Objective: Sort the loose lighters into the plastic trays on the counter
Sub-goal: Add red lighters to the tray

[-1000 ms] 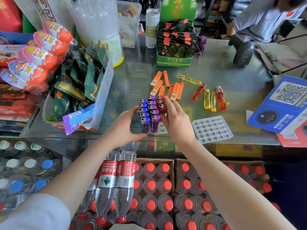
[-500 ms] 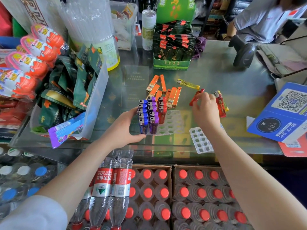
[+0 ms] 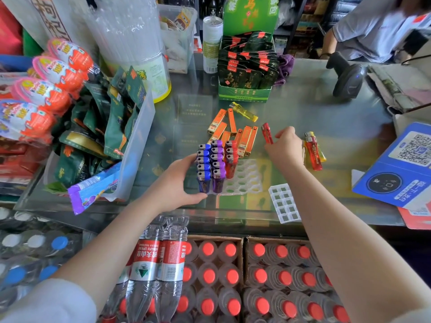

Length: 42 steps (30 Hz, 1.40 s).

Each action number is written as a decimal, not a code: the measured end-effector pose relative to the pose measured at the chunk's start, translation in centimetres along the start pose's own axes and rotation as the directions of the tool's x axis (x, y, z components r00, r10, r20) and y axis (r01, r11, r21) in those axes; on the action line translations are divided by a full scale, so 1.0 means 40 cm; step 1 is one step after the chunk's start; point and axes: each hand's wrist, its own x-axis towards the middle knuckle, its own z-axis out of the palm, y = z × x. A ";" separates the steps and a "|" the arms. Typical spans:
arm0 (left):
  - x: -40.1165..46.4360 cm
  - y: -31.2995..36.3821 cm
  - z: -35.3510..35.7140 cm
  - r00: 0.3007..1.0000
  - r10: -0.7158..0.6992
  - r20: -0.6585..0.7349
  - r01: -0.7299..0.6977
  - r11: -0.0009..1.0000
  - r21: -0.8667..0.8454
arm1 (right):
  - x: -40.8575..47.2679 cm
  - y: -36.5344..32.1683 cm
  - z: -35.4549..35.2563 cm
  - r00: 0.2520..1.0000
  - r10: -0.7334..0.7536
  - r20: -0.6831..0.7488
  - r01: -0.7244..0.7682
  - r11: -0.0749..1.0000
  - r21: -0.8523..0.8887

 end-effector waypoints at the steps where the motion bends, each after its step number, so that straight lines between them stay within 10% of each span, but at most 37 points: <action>1: 0.000 0.003 0.000 1.000 0.007 -0.002 -0.007 1.000 -0.003 | -0.010 0.000 -0.001 0.999 -0.017 0.044 0.015 0.999 0.038; 13: -0.033 0.000 0.000 0.999 0.015 -0.040 -0.013 0.999 0.031 | -0.228 0.008 -0.020 0.877 -0.285 0.386 0.020 0.825 0.565; 27: -0.087 0.014 -0.006 0.997 0.034 -0.071 -0.030 0.998 0.059 | -0.309 0.011 0.069 0.930 -0.343 0.135 0.309 0.925 0.222; 42: -0.087 0.034 -0.017 0.999 0.015 -0.040 -0.013 0.999 0.040 | -0.299 -0.004 0.082 0.850 -0.481 0.216 0.524 0.815 -0.248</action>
